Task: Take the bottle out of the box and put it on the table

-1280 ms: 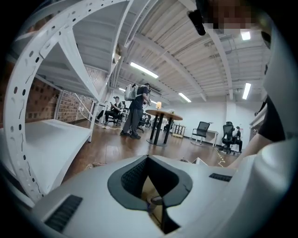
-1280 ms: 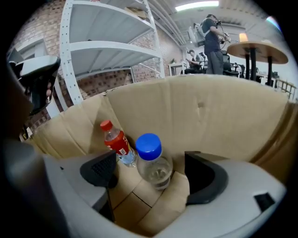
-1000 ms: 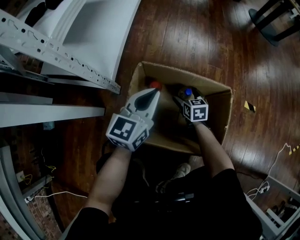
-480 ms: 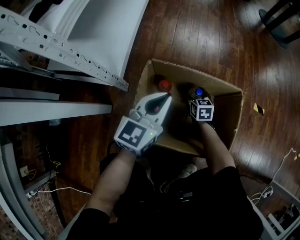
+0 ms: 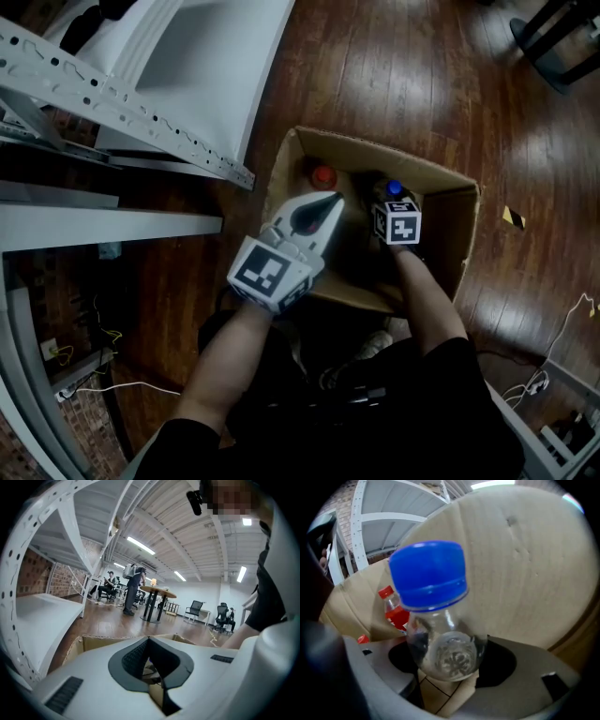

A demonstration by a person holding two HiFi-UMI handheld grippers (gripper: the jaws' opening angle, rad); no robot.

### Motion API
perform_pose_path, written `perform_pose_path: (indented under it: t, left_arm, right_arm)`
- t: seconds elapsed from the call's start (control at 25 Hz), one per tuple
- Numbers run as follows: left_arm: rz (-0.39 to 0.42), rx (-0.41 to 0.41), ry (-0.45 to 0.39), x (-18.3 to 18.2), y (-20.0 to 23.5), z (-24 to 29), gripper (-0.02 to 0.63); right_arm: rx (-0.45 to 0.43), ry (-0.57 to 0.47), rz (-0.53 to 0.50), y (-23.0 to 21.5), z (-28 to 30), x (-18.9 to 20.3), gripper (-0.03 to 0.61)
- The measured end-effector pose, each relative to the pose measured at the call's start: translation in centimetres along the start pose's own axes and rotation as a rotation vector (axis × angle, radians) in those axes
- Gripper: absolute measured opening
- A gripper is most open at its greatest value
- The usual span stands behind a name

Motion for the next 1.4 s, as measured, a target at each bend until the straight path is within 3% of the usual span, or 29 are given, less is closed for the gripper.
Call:
perform_pose_path:
  t: [0.12, 0.4, 0.64, 0.96, 1.08, 1.28, 1.4]
  left_arm:
    - [0.106, 0.000, 0.012, -0.1, -0.5, 0.9, -0.006]
    - [0.074, 0.019, -0.002, -0.7, 0.0, 2.8, -0.006]
    - [0.171, -0.025, 0.040, -4.5, -2.3, 1.8, -0.006]
    - [0.159, -0.003, 0.011, -22.3, -8.3, 1.0, -0.006]
    - [0.141, -0.014, -0.017, -29.9, -11.1, -0.2, -0.006]
    - [0.177, -0.002, -0.015, -42.4, -15.4, -1.9, -0.006]
    - [0.148, -0.035, -0.042, -49.0, -17.4, -3.6, -0.006]
  right_arm:
    - [0.003, -0.028, -0.030, 0.4, -1.3, -0.5, 0.319]
    - [-0.050, -0.128, -0.084, 0.3, -6.9, -3.8, 0.313]
    - [-0.068, -0.198, -0.109, -0.4, -17.9, -9.8, 0.313]
    - [-0.048, -0.264, -0.069, -2.1, -36.2, -21.1, 0.313]
    - [-0.050, -0.268, -0.034, -2.5, -44.5, -24.4, 0.313]
    - [-0.034, -0.305, -0.004, -3.2, -57.4, -29.7, 0.313]
    - [-0.026, -0.335, 0.002, -2.8, -64.3, -32.7, 0.313]
Point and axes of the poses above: the fingertips, and each gripper's own axes: z forward along the fingers, y to its left, x out of its underside, the point moved 10 cm from there along -z, backward along the fingers, and after that the axes turned 14 degrees about x, right-handed, at the moved point
